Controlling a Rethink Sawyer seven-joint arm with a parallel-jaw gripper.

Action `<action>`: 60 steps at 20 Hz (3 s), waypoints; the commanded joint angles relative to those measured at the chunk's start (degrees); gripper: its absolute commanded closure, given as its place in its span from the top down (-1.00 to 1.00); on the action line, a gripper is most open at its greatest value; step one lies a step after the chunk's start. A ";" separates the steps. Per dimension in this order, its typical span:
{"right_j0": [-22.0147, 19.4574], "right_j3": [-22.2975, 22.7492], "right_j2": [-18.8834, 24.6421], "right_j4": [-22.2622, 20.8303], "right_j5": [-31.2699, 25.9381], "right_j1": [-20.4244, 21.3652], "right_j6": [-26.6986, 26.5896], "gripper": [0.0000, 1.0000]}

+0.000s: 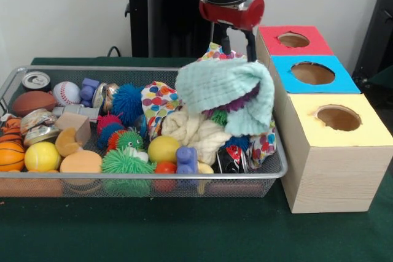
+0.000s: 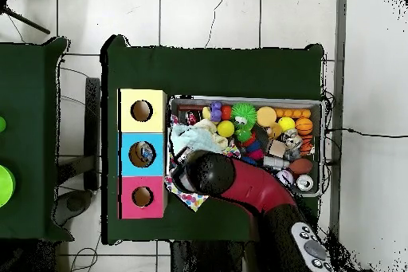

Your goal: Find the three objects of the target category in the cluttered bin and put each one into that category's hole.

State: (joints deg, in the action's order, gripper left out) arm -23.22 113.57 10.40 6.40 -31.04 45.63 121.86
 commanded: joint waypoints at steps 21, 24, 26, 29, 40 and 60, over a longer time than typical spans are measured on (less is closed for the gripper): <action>-17.55 -30.31 13.17 -23.89 -26.45 -14.53 -21.97 1.00; -18.14 -30.00 14.18 -24.92 -24.84 -15.16 -21.36 1.00; -18.56 -29.46 14.94 -25.69 -23.14 -15.44 -20.72 1.00; -18.71 -29.36 15.25 -26.94 -21.68 -15.53 -19.35 1.00; -19.91 -35.65 16.57 -33.50 -22.45 -19.41 -20.81 1.00; -18.93 -28.89 15.65 -37.75 -4.43 -26.27 -4.17 1.00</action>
State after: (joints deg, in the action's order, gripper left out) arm -43.19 80.20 23.93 -29.34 -42.12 23.41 120.90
